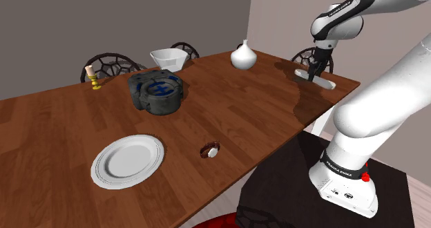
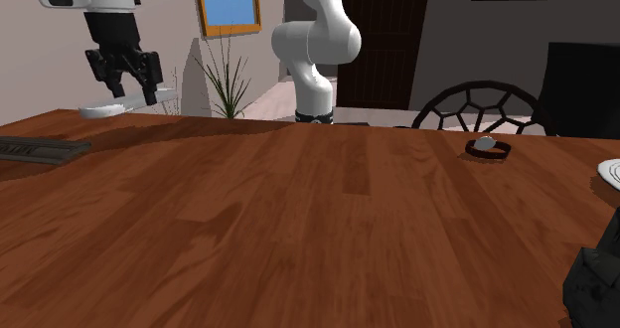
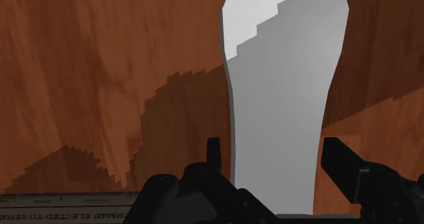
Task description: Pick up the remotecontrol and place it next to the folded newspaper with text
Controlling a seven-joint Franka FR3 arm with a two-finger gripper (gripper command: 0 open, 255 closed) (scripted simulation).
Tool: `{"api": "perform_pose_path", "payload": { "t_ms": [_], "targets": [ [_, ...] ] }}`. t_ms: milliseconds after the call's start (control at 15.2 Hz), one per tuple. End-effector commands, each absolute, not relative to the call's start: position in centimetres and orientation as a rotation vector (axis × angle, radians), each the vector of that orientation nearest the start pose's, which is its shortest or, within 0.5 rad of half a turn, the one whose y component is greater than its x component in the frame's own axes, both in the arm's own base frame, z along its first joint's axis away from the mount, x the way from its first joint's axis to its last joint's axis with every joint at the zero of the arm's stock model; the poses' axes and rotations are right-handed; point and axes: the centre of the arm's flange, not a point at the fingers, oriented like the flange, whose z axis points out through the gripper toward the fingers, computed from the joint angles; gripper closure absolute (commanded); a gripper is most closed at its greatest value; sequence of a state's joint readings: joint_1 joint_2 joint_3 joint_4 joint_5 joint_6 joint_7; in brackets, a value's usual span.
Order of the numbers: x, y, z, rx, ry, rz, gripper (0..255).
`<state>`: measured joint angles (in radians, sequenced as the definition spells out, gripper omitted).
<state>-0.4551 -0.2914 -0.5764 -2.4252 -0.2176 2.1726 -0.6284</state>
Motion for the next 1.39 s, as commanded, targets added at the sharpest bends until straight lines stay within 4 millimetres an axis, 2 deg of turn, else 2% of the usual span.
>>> {"api": "perform_pose_path", "payload": {
  "t_ms": [0, 594, 1056, 1122, 1320],
  "targets": [
    [22.3, -39.5, 38.9, -3.133, 0.409, 0.021, 255],
    [22.3, -39.5, 34.3, -3.133, 0.409, 0.021, 255],
    [22.3, -39.5, 34.3, -3.133, 0.409, 0.021, 255],
    [22.3, -39.5, 34.3, -3.133, 0.409, 0.021, 0],
    [22.3, -39.5, 34.3, -3.133, 0.409, 0.021, 0]
  ]
}}
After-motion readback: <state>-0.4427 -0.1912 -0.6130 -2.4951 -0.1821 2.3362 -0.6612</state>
